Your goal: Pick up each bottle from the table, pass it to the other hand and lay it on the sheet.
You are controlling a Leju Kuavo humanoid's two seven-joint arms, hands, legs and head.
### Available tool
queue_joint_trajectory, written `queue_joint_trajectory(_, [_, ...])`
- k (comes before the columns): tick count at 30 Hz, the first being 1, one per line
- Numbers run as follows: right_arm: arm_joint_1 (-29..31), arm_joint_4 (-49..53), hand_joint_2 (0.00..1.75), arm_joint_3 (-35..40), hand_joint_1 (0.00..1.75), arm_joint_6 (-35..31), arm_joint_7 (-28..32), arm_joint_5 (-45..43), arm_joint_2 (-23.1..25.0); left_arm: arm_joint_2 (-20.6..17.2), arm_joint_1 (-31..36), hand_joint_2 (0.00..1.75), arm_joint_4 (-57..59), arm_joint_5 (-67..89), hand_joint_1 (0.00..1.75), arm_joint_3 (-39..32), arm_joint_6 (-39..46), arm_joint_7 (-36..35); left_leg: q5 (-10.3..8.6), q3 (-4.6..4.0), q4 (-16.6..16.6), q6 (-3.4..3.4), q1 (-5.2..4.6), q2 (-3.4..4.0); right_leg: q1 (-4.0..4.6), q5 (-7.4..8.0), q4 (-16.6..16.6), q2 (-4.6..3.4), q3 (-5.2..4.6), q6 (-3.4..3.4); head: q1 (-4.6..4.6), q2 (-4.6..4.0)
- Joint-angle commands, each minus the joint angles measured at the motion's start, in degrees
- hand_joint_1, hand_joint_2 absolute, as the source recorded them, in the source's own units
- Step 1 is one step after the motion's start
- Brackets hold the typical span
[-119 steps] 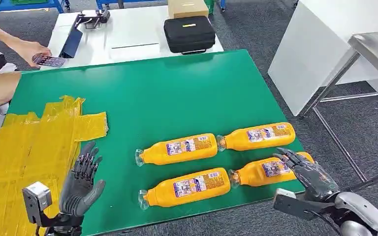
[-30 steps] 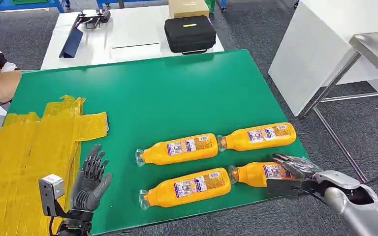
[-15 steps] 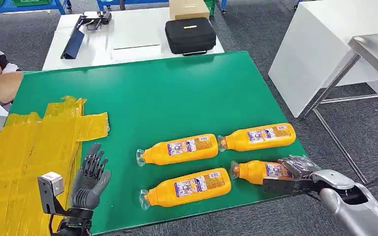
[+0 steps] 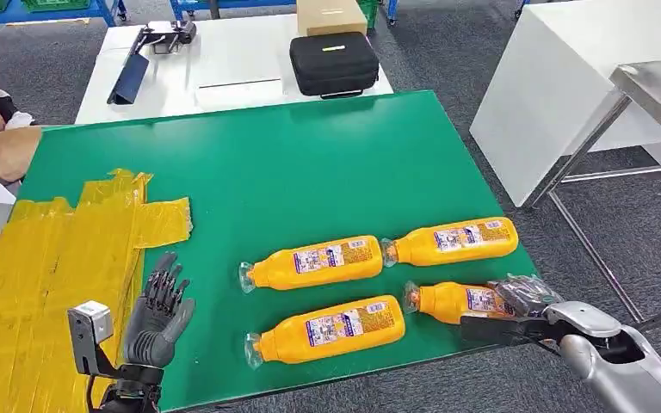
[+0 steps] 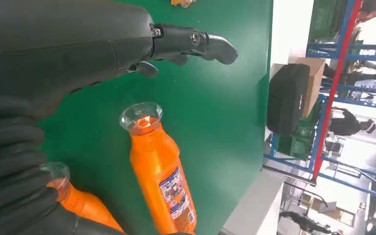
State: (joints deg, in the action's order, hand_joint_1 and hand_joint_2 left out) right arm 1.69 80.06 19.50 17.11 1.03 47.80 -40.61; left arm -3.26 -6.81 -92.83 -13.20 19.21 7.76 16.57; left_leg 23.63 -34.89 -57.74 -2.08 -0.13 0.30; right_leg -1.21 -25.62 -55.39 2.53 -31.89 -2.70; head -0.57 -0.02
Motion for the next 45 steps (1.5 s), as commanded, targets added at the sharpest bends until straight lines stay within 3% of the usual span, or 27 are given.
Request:
queue_joint_trajectory(1, [-4.1, -0.6, 1.75, -0.9, 1.75, -3.0, 5.4, -4.7, 3.3, -0.5, 0.8, 1.75, 2.9, -0.3, 0.00, 0.7, 0.3, -0.1, 0.04, 0.27, 0.1, 0.15, 0.10, -0.20, 0.08, -0.08, 0.2, -0.01, 0.39, 0.18, 0.00, 0.00])
queue_joint_trajectory(5, [-4.9, 1.1, 1.75, -3.5, 1.75, -5.5, 8.1, -7.9, 5.1, -0.5, 0.1, 1.75, 2.5, -0.9, 0.00, 0.3, 0.2, 0.2, 0.06, 0.35, 0.2, 0.20, 0.11, -0.23, 0.09, -0.11, 0.3, -0.05, 0.48, 0.24, -0.02, 0.00])
queue_joint_trajectory(6, [-9.9, 17.6, 1.75, -19.8, 1.75, -28.5, 15.5, -11.9, 24.8, -2.9, -2.8, 1.75, 1.0, -1.3, 0.00, -2.1, 0.2, 2.2, 0.13, 0.43, 0.2, 0.27, 0.13, -0.03, 0.11, -0.12, 0.3, -0.33, 0.51, 0.32, 0.02, 0.00])
queue_joint_trajectory(8, [-10.9, 19.9, 1.75, -20.7, 1.75, -32.4, 14.9, -10.0, 26.7, -2.7, -2.7, 1.75, 0.6, -1.9, 0.00, -2.2, -0.4, 2.5, 0.14, 0.15, 0.2, 0.29, 0.12, 0.19, 0.13, -0.06, 0.1, -0.50, 0.17, 0.29, 0.00, 0.00])
queue_joint_trajectory(11, [-12.8, 25.6, 1.75, -23.7, 1.75, -38.0, 17.1, -16.4, 34.4, -3.2, -3.3, 1.75, -2.0, -2.4, 0.00, -1.8, -0.4, 2.7, 0.11, 0.00, 0.1, 0.25, 0.20, -0.14, 0.19, -0.22, 0.1, -0.11, 0.11, 0.31, -0.04, 0.00])
queue_joint_trajectory(20, [-12.5, 30.3, 1.75, -22.0, 1.75, -43.7, 17.7, -17.5, 38.9, -2.8, -0.2, 1.75, -4.5, 0.9, 0.00, 0.0, -3.7, 1.2, 0.04, -0.32, 0.0, 0.18, 0.14, -0.19, 0.10, -0.17, 0.0, 0.01, -0.21, 0.27, 0.00, 0.00])
queue_joint_trajectory(25, [-8.1, 27.2, 1.75, -17.5, 1.75, -41.4, 17.2, -20.2, 39.9, -2.2, 2.7, 1.75, -5.4, 3.2, 0.00, 1.7, -7.2, 0.1, 0.09, -0.18, 0.0, 0.21, 0.10, -0.12, 0.07, -0.18, 0.0, -0.14, -0.08, 0.33, -0.02, 0.00])
queue_joint_trajectory(32, [-8.0, 27.0, 1.75, -16.9, 1.75, -40.5, 17.3, -21.5, 39.3, -2.6, 2.7, 1.75, -5.6, 3.8, 0.00, 2.0, -7.9, 0.2, 0.11, -0.06, 0.1, 0.22, 0.10, -0.10, 0.07, -0.19, 0.0, -0.18, 0.06, 0.32, -0.02, 0.00])
queue_joint_trajectory(34, [-4.7, 23.3, 1.75, -13.3, 1.75, -36.0, 18.1, -26.8, 39.3, -2.8, 5.1, 1.75, -6.5, 6.1, 0.00, 4.0, -10.5, 0.7, 0.13, -0.06, 0.1, 0.21, 0.10, -0.12, 0.07, -0.20, 0.1, -0.16, 0.07, 0.31, 0.00, 0.02])
queue_joint_trajectory(39, [4.1, 12.9, 1.75, -2.6, 1.75, -33.0, 18.9, -30.9, 40.0, -2.3, 12.7, 1.75, -8.9, 7.2, 0.00, 9.7, -12.9, -0.9, -0.01, -0.34, 0.0, 0.15, 0.11, -0.02, 0.10, -0.03, 0.0, -0.17, -0.21, 0.24, 0.02, 0.00])
queue_joint_trajectory(45, [10.7, 6.5, 1.75, 4.4, 1.75, -30.0, 17.9, -33.9, 40.6, -2.1, 16.5, 1.75, -10.3, 6.9, 0.00, 12.4, -12.8, -1.3, -0.07, -0.23, 0.0, 0.24, 0.13, 0.04, 0.10, -0.03, 0.0, -0.29, -0.13, 0.28, 0.00, 0.02])
